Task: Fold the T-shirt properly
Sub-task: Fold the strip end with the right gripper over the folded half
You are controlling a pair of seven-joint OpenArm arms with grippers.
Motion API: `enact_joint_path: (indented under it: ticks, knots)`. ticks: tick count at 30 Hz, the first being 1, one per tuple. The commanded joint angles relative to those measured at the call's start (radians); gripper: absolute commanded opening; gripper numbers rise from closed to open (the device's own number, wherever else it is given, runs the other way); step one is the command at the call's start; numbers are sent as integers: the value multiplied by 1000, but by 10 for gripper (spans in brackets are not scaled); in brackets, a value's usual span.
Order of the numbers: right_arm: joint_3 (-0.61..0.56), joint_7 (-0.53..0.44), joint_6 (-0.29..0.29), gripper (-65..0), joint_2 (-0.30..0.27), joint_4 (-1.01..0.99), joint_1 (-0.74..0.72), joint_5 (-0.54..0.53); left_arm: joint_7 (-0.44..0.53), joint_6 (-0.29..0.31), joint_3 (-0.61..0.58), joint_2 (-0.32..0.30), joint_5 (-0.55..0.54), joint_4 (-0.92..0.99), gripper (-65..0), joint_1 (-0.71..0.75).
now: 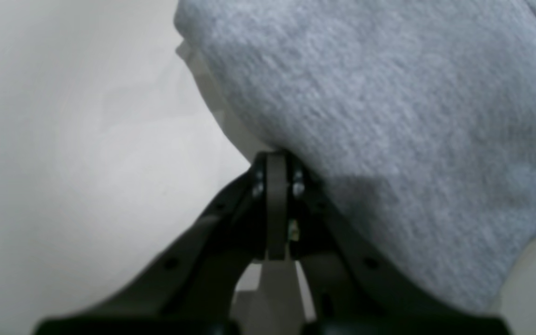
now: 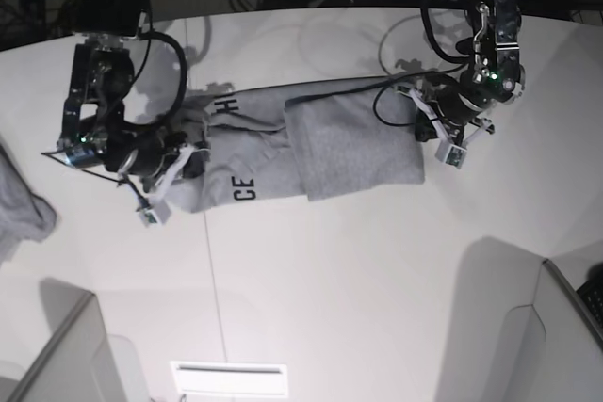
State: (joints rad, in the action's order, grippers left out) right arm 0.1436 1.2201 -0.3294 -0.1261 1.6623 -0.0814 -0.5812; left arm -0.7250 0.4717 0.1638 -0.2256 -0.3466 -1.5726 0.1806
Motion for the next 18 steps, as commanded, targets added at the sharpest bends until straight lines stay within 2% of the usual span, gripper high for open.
enact_joint_path:
  ticks: [1, 3, 6, 10, 18]
  knots:
    - [-19, -20, 6, -650, 1, 43, -21, -26, 9, 6, 3, -10, -6, -18, -650, -8]
    - [-63, -20, 23, -650, 7, 83, -18, -29, 9, 6, 9, -11, -6, -16, -650, -8]
    - [-111, -20, 51, -650, 47, 123, -8, -27, 9, 6, 12, -24, -6, -16, -650, -6]
    - [-151, -20, 66, -650, 96, 154, 10, -26, 9, 6, 3, -42, -6, -12, -650, -5]
    - [-227, -23, 74, -650, 154, 213, 41, -26, 9, 6, 3, -48, -4, -12, -650, -3]
